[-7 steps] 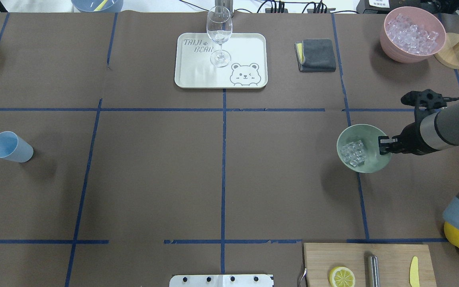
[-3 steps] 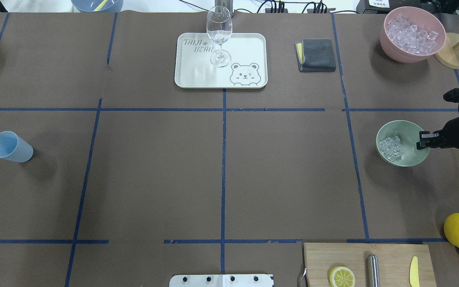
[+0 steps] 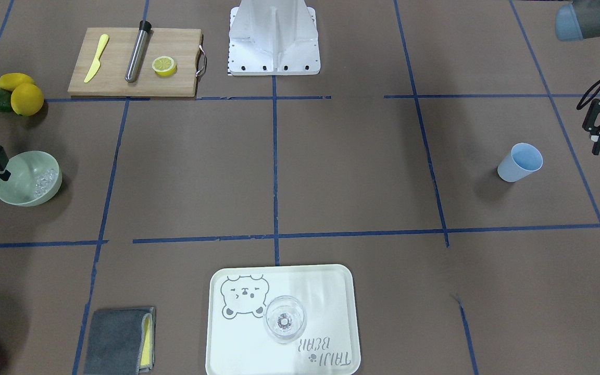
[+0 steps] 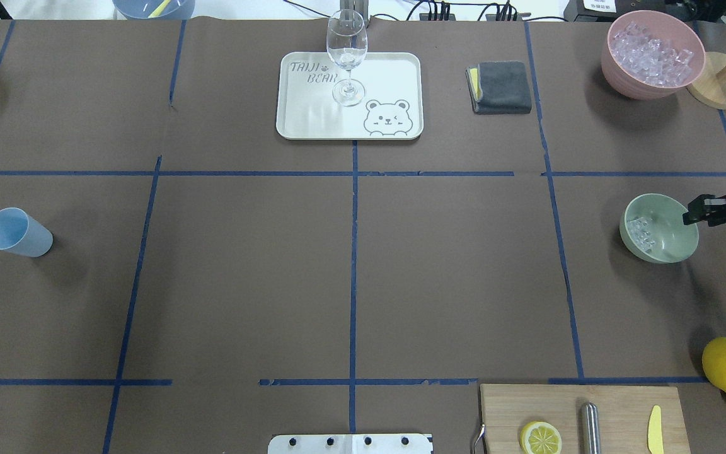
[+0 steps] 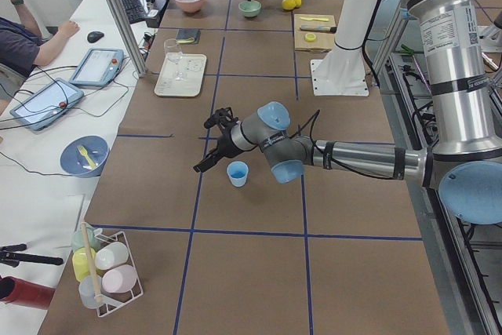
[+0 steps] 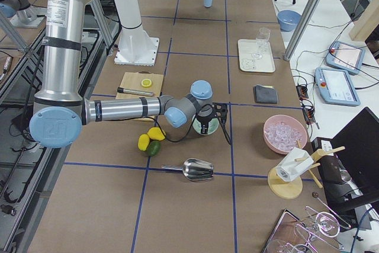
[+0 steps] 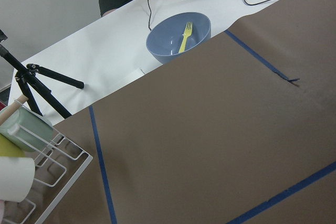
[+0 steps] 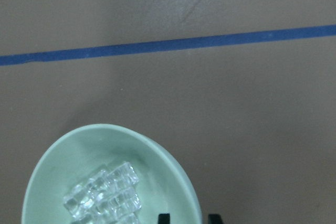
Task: Pour ice into bowl
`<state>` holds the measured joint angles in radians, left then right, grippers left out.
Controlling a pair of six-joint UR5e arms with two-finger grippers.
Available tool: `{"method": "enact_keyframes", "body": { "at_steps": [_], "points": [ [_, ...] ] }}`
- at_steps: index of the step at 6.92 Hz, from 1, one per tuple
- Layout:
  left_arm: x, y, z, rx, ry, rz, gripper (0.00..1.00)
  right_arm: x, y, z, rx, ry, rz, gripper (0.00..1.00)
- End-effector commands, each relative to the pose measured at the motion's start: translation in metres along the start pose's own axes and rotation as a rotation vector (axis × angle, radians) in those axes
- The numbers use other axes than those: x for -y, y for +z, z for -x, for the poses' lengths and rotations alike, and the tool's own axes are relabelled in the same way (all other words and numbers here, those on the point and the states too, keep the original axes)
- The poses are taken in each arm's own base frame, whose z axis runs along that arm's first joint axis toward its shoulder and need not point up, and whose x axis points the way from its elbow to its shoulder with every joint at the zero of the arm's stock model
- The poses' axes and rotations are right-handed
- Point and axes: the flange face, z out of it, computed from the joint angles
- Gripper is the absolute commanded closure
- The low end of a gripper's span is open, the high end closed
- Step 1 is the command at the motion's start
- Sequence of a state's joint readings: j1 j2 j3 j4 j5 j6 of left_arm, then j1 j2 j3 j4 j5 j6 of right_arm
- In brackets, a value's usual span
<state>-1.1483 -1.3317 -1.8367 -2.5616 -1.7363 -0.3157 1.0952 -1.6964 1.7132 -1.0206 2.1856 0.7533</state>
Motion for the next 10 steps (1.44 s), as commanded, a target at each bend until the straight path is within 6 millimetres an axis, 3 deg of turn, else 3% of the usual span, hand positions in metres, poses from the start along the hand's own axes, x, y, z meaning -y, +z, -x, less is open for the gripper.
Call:
{"method": "enact_keyframes", "body": {
  "at_steps": [1,2,3,4,5,6,7,8,9,10],
  "points": [
    [0.015,0.012,0.009,0.026,0.003,0.098,0.00,0.026,-0.035,-0.041,-0.048,-0.149,0.043,0.00],
    [0.028,0.014,0.030,0.025,0.016,0.173,0.00,0.046,-0.055,-0.054,-0.076,-0.187,0.052,0.00],
    [0.059,0.016,0.050,-0.049,-0.045,0.280,0.00,0.054,-0.073,-0.078,-0.096,-0.223,0.065,0.00],
    [0.069,0.012,0.072,-0.104,-0.062,0.376,0.00,0.068,-0.101,-0.097,-0.106,-0.244,0.073,0.00],
    [0.057,0.002,0.101,-0.149,-0.081,0.434,0.00,0.069,-0.116,-0.123,-0.049,-0.270,0.099,0.00],
    [0.040,-0.005,0.125,-0.212,-0.084,0.479,0.00,0.065,-0.132,-0.137,0.029,-0.221,0.099,0.00],
    [0.023,-0.011,0.141,-0.258,-0.163,0.531,0.00,0.061,-0.130,-0.140,0.029,-0.209,0.100,0.00],
    [-0.008,0.004,0.150,-0.269,-0.239,0.615,0.00,0.058,-0.117,-0.157,-0.004,-0.189,0.128,0.00],
    [-0.030,0.014,0.157,-0.265,-0.269,0.659,0.00,0.066,-0.112,-0.161,-0.019,-0.168,0.134,0.00],
    [-0.039,0.019,0.162,-0.264,-0.285,0.676,0.00,0.063,-0.109,-0.165,-0.018,-0.155,0.143,0.00]
  ]
}}
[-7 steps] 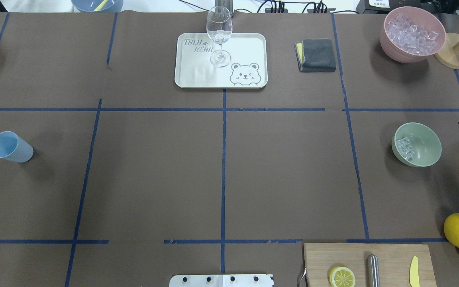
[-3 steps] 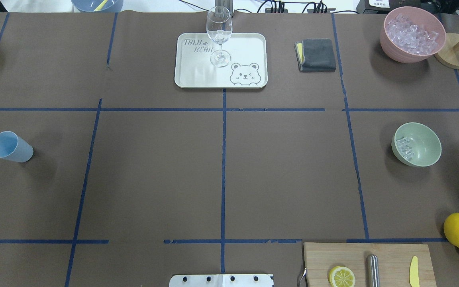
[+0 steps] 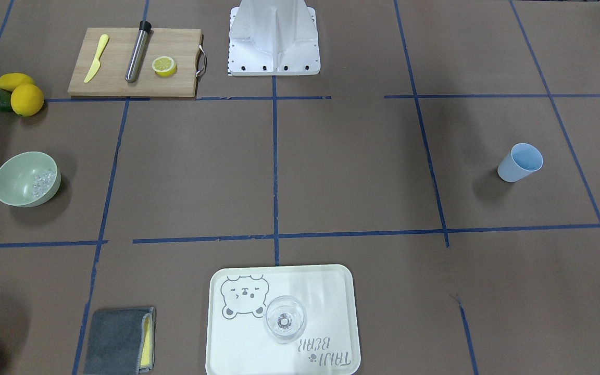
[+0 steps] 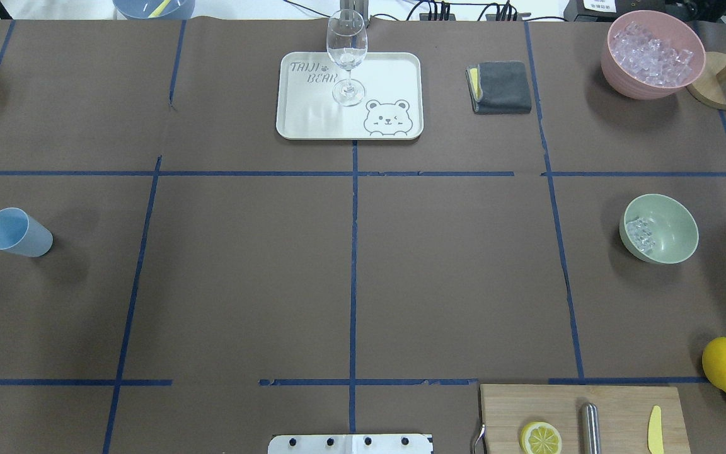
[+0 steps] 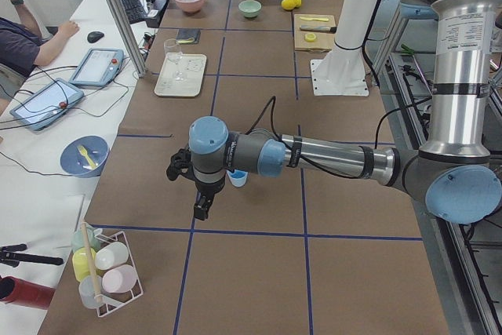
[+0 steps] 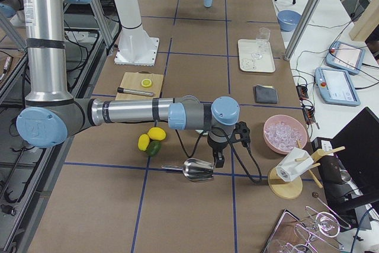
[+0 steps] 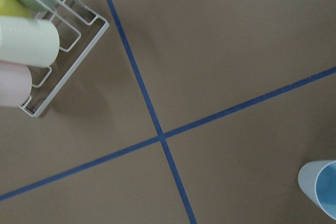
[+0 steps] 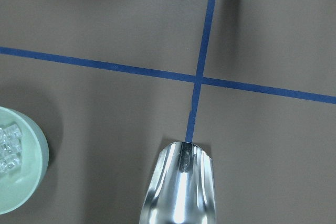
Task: Pour ice into bowl
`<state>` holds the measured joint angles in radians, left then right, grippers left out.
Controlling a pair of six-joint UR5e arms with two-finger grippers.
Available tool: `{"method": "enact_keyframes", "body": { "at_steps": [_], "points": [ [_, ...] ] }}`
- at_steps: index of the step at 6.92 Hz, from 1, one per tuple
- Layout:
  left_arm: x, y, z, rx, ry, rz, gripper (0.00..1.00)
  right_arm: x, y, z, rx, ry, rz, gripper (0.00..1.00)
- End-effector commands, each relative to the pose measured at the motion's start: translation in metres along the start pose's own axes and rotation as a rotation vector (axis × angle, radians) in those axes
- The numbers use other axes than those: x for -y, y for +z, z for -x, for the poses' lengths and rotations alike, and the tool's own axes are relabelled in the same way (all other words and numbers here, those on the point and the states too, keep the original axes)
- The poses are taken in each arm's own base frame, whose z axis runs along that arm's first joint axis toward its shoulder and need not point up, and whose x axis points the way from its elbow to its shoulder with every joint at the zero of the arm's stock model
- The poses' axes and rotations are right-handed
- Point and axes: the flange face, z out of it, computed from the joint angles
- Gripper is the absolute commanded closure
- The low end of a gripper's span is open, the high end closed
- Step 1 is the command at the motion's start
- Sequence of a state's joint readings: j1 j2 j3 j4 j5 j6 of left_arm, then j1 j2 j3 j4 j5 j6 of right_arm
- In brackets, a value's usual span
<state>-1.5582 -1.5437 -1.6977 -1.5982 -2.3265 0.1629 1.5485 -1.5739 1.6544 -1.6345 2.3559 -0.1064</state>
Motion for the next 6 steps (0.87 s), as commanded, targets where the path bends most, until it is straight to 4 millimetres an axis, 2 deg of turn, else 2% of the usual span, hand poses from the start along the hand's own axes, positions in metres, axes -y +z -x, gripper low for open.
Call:
{"method": "enact_keyframes", "body": {
  "at_steps": [1,6],
  "points": [
    [-0.0095,0.0142,0.0138,-0.010,-0.053,0.035,0.00,-0.0025,0.0064,-0.0072,-0.003,0.021,0.014,0.00],
    [-0.0066,0.0093,0.0097,-0.007,-0.080,0.025,0.00,-0.0002,0.0006,-0.0085,-0.009,0.019,0.003,0.00]
  ]
}}
